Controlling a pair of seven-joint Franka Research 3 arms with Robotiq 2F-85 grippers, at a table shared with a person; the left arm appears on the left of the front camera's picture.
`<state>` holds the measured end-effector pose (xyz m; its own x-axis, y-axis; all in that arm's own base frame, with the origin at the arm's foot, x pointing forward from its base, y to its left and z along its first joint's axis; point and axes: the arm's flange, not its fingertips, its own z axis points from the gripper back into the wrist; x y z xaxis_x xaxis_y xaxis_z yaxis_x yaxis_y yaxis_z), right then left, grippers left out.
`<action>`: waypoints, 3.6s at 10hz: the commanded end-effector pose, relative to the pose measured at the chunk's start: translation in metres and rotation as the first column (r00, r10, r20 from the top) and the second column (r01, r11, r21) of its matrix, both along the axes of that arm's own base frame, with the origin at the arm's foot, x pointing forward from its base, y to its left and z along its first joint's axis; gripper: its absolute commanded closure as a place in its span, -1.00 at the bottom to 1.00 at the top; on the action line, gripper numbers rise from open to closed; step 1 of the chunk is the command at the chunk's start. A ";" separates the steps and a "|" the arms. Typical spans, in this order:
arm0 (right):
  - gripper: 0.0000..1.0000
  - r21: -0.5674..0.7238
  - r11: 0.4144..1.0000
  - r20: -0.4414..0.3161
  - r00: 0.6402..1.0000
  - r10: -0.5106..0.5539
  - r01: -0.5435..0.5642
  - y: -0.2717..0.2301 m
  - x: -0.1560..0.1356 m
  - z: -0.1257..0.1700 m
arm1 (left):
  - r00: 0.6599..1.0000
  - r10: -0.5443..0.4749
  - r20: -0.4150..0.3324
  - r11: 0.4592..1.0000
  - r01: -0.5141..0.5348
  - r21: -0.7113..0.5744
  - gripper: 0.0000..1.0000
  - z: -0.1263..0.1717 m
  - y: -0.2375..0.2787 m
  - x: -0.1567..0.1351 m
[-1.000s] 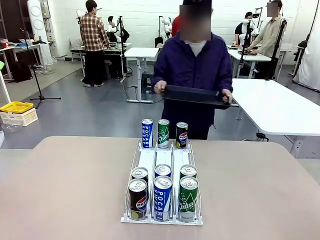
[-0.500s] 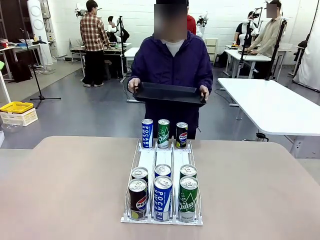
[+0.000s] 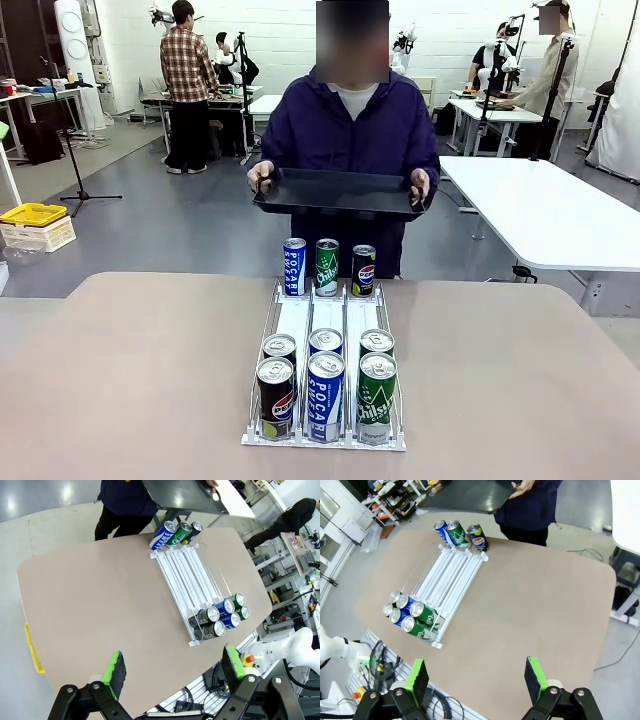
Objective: Retrieve and hand over the desired beverage to the person.
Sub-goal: Pick up a can of the same type that the person held from the Automatic Can Dispenser.
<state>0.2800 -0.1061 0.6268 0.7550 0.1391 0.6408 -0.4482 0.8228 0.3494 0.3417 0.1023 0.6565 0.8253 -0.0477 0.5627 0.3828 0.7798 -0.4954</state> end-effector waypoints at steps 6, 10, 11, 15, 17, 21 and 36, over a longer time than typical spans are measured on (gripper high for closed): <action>-1.00 0.019 1.000 0.007 1.000 0.021 -0.021 0.001 0.003 0.000 | 1.000 -0.022 0.015 1.000 0.023 -0.009 -1.00 0.000 0.002 0.001; -1.00 0.019 1.000 0.007 1.000 0.021 -0.021 0.001 0.003 0.000 | 1.000 -0.022 0.015 1.000 0.023 -0.009 -1.00 0.000 0.002 0.001; -1.00 0.019 1.000 0.007 1.000 0.021 -0.021 0.001 0.003 0.000 | 1.000 -0.022 0.015 1.000 0.023 -0.009 -1.00 0.000 0.002 0.001; -1.00 0.019 1.000 0.007 1.000 0.021 -0.021 0.001 0.003 0.000 | 1.000 -0.022 0.015 1.000 0.023 -0.009 -1.00 0.000 0.002 0.001; -1.00 0.019 1.000 0.007 1.000 0.021 -0.021 0.001 0.003 0.000 | 1.000 -0.022 0.015 1.000 0.023 -0.009 -1.00 0.000 0.002 0.001; -1.00 0.019 1.000 0.007 1.000 0.021 -0.021 0.001 0.003 0.000 | 1.000 -0.022 0.015 1.000 0.023 -0.009 -1.00 0.000 0.002 0.001; -1.00 0.019 1.000 0.007 1.000 0.021 -0.021 0.001 0.003 0.000 | 1.000 -0.022 0.015 1.000 0.023 -0.009 -1.00 0.000 0.002 0.001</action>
<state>0.2801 -0.1061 0.6267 0.7548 0.1398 0.6409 -0.4487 0.8227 0.3490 0.3424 0.1027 0.6559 0.8229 -0.0484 0.5661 0.3874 0.7767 -0.4967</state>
